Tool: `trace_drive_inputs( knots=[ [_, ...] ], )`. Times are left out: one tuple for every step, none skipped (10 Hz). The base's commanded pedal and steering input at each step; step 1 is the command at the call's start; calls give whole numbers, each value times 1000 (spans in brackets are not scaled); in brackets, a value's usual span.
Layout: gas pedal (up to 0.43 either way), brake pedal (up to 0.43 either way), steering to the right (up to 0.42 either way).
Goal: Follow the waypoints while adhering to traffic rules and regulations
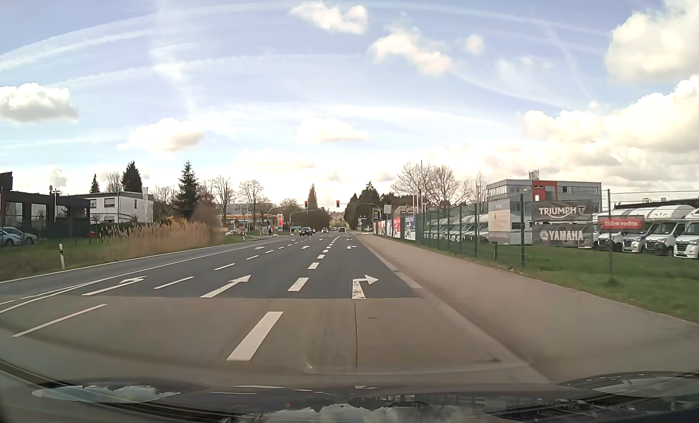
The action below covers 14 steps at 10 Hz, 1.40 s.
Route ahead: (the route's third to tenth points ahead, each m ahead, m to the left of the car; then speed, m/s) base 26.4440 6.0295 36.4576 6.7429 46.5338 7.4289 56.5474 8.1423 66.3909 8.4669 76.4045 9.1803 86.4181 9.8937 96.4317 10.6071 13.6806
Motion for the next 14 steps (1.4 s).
trace_drive_inputs(
  knots=[
    [0, 24, -16],
    [0, 24, -16],
    [0, 30, -16],
    [0, 43, -16],
    [0, 55, -16],
    [0, 73, -16],
    [0, 67, -16],
    [0, 73, -16],
    [0, 104, -16],
    [0, 116, -15],
    [0, 134, -15],
    [0, 152, -14],
    [0, 171, -12],
    [0, 171, -10]
  ],
)
